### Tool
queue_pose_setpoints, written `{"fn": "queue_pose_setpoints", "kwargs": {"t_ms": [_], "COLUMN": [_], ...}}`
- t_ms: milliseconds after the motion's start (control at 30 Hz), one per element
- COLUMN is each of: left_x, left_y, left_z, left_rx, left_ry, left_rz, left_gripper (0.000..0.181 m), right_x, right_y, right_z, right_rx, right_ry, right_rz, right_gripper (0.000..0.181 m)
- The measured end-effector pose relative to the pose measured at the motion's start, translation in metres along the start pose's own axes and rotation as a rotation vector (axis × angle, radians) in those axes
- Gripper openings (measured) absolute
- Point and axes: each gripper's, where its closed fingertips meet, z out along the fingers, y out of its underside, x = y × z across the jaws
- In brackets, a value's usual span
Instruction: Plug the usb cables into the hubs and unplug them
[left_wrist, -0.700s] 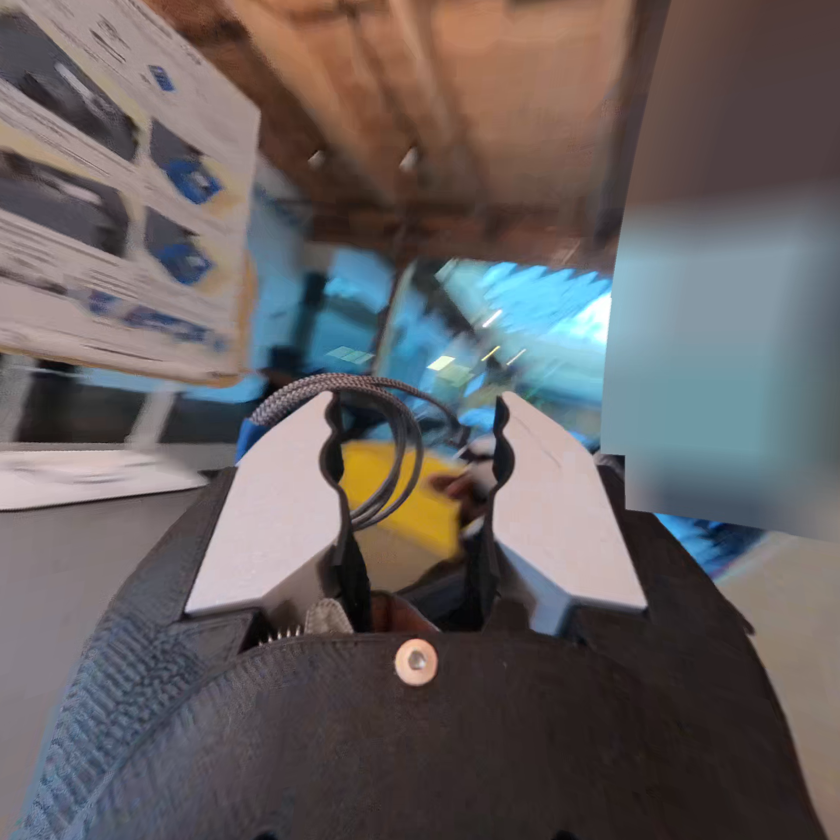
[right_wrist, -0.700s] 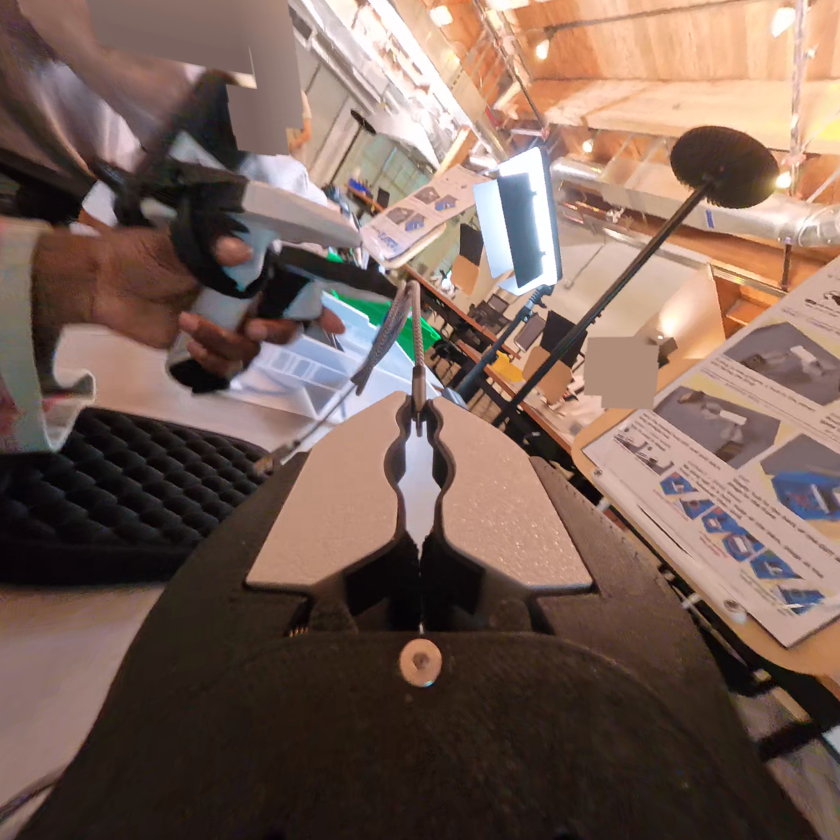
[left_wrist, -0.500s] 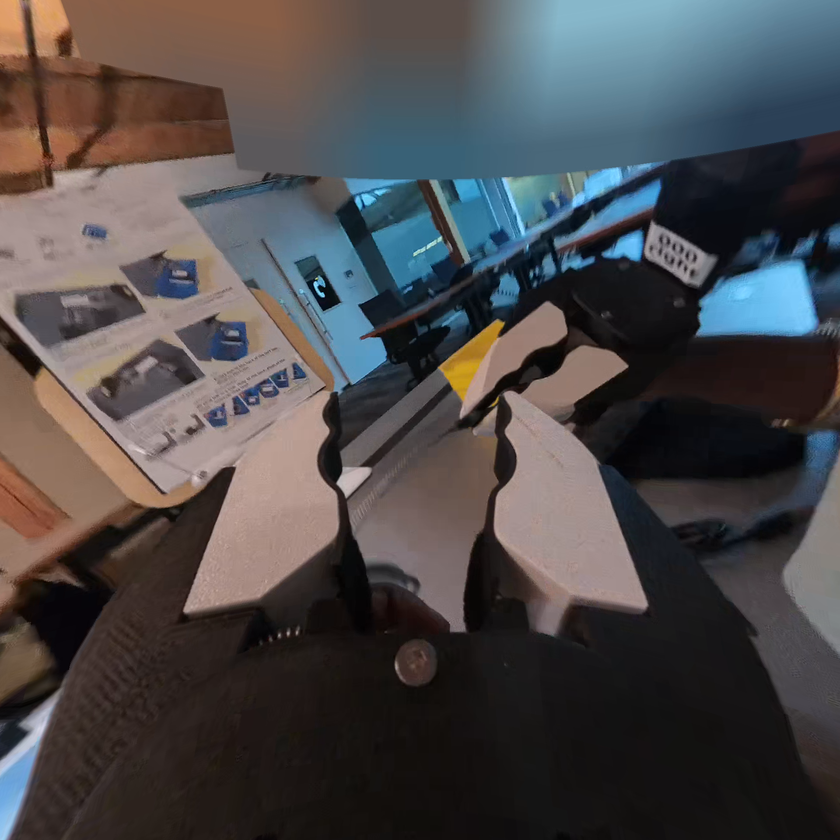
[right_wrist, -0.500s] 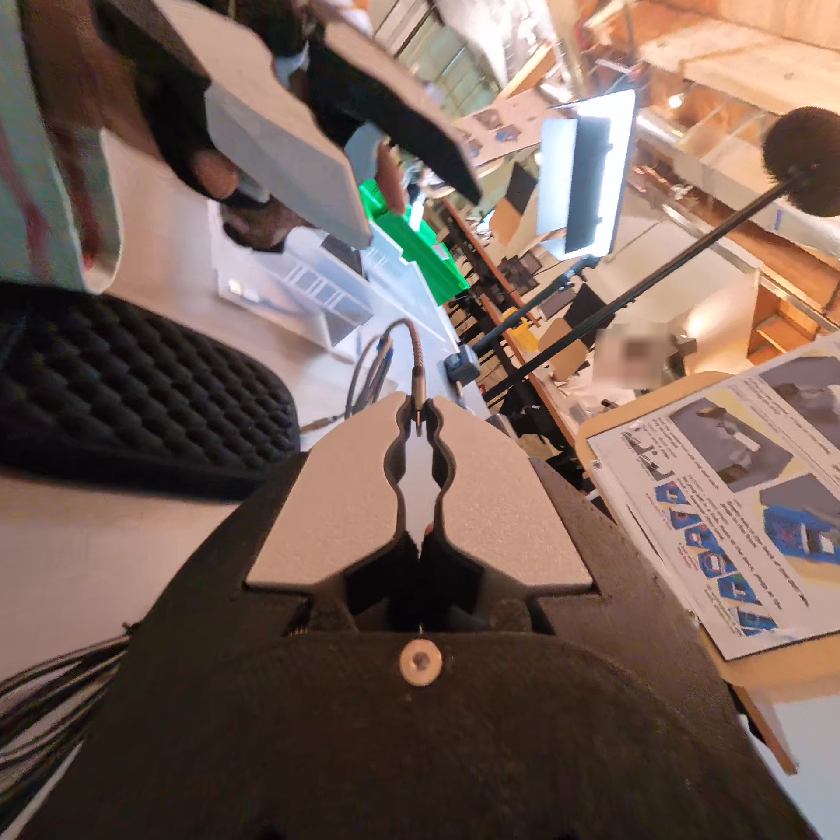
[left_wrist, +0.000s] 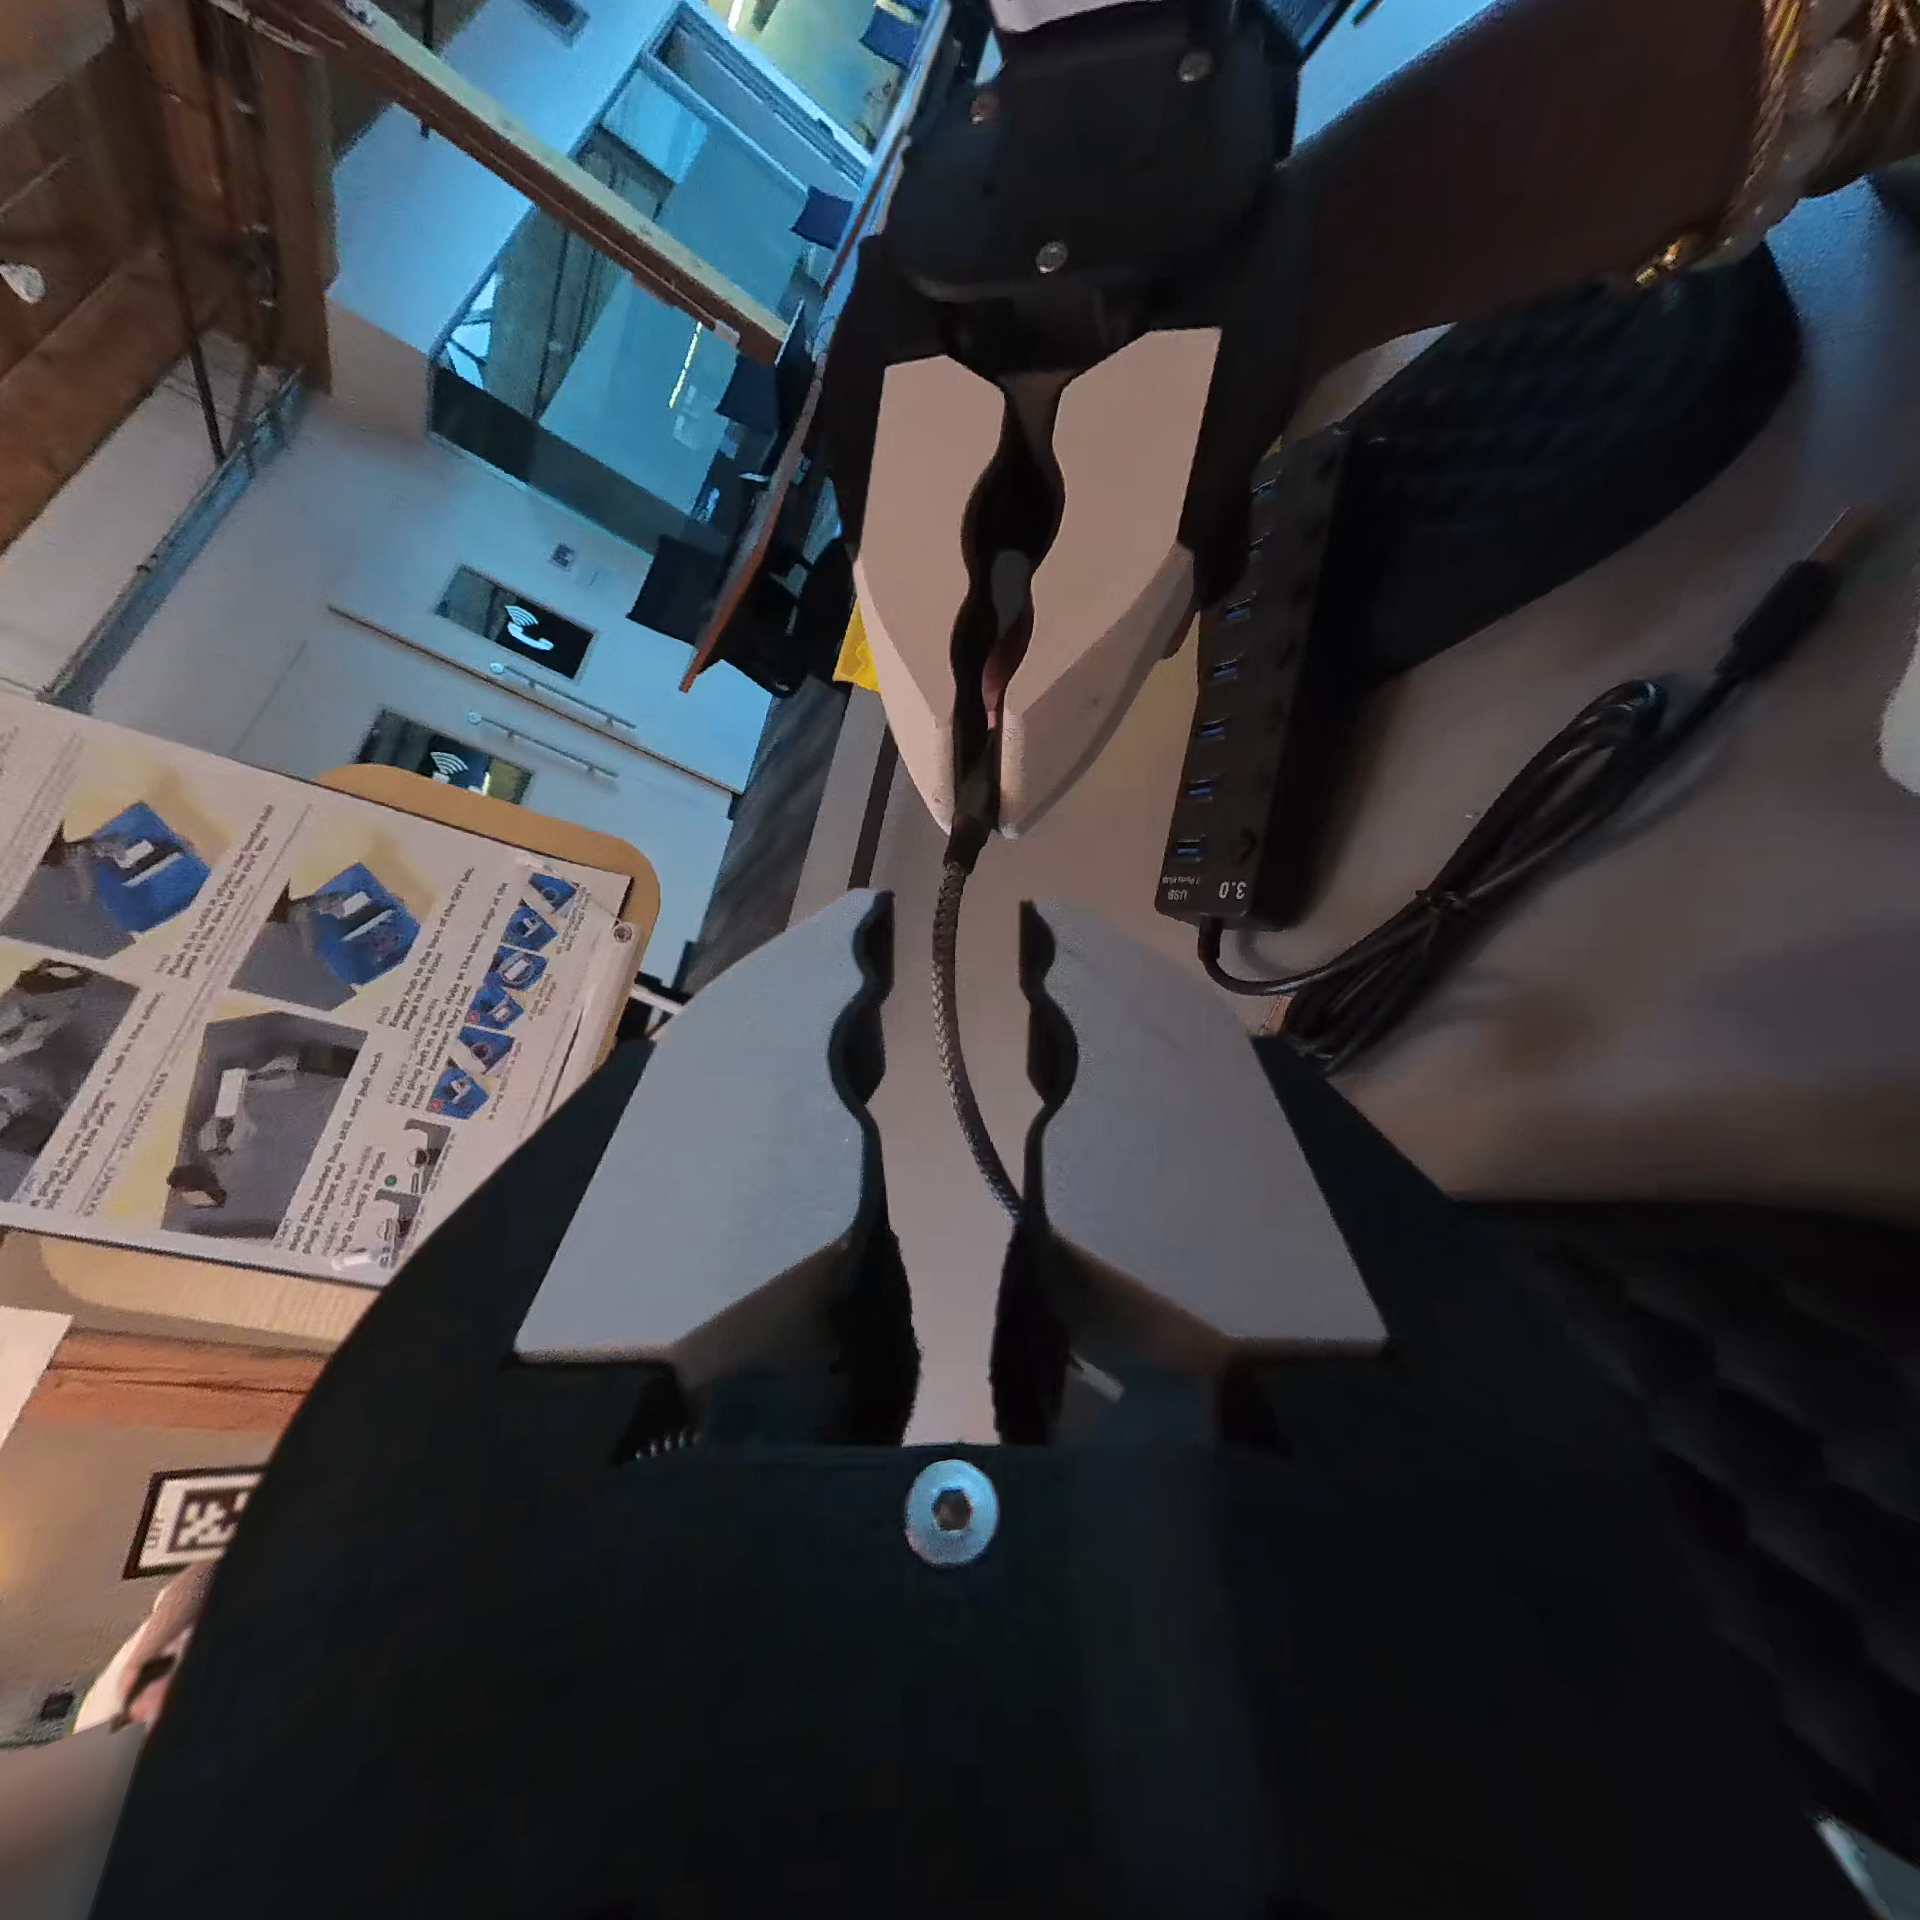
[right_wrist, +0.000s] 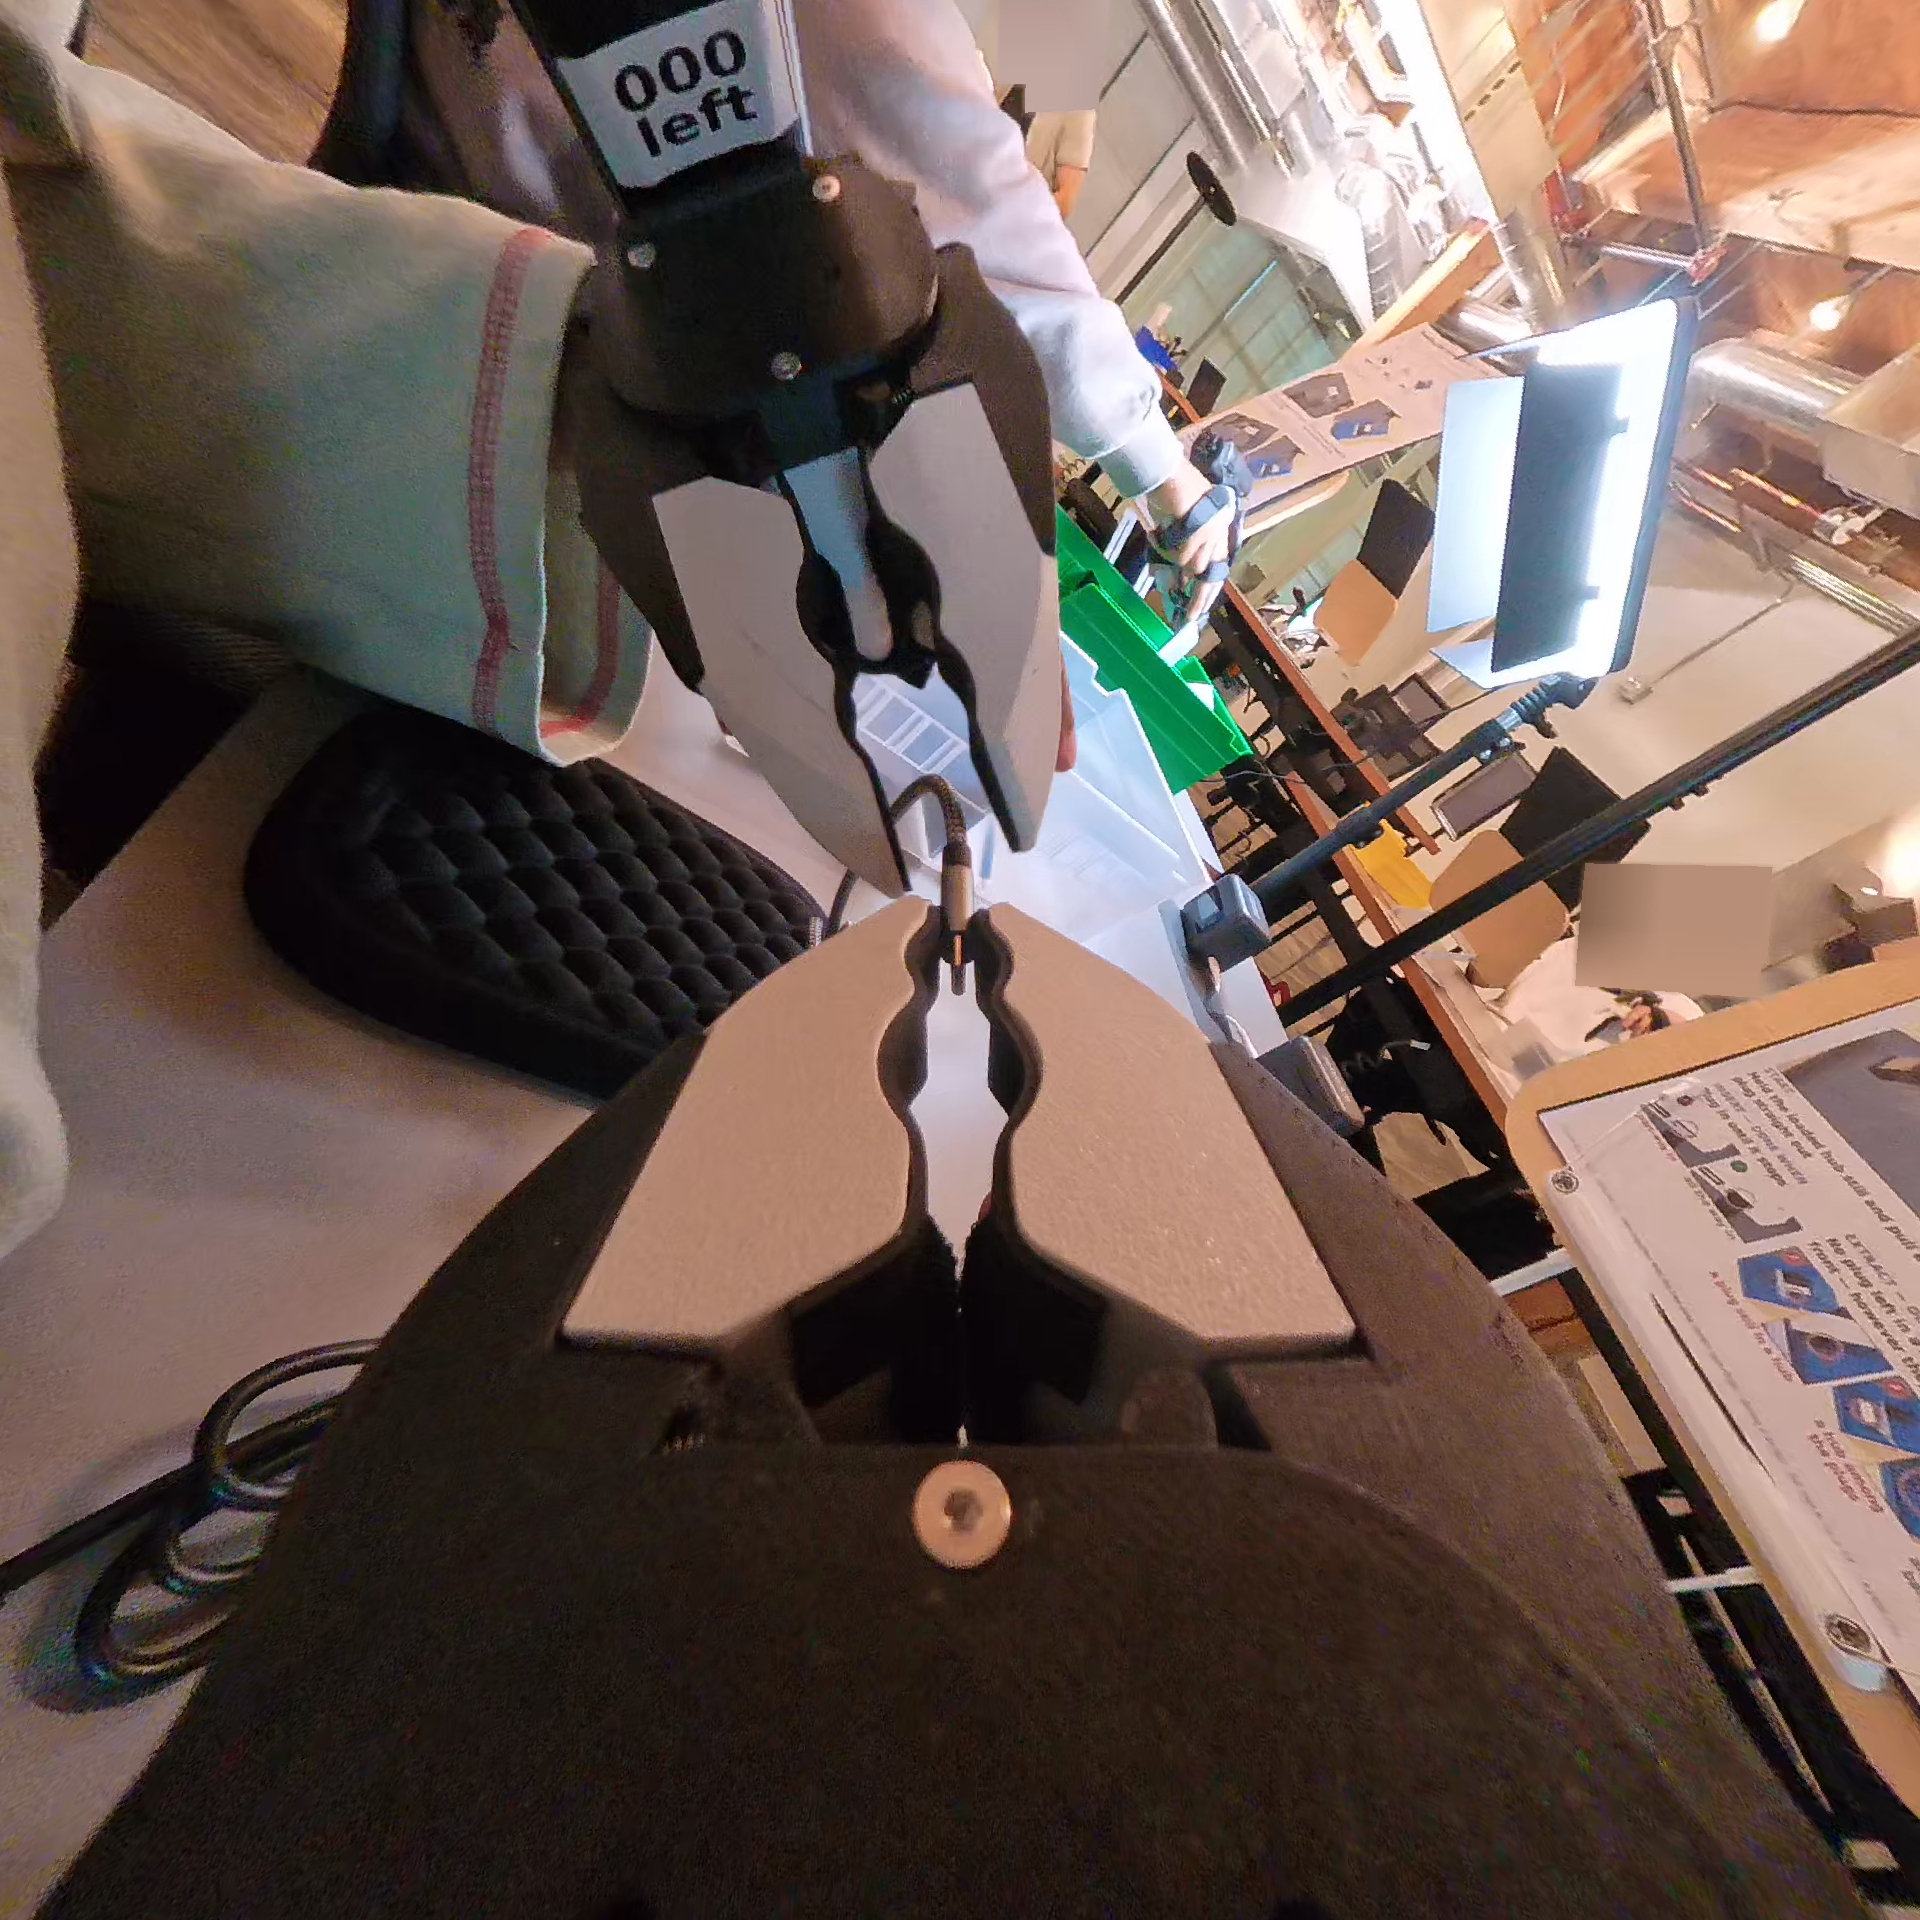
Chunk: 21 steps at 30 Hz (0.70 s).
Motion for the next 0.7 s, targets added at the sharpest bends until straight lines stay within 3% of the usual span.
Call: {"fn": "queue_pose_setpoints", "kwargs": {"t_ms": [200, 367, 567, 700], "left_x": [0.008, 0.009, 0.02, 0.02], "left_y": [0.0, -0.002, -0.003, -0.005], "left_z": [0.007, 0.011, 0.015, 0.015], "left_rx": [0.016, 0.043, 0.067, 0.092], "left_ry": [0.008, -0.034, 0.023, 0.033], "left_rz": [0.008, 0.038, -0.004, -0.036], "left_gripper": [0.004, 0.003, 0.012, 0.004], "right_x": [-0.008, -0.009, -0.012, -0.015], "right_y": [0.001, 0.004, 0.01, 0.009], "right_z": [-0.004, -0.007, -0.009, -0.009], "right_rx": [0.017, 0.041, 0.031, 0.046], "right_ry": [-0.055, -0.068, -0.094, -0.112], "right_rz": [0.011, 0.044, 0.053, 0.058], "right_gripper": [0.006, 0.006, 0.006, 0.005]}}
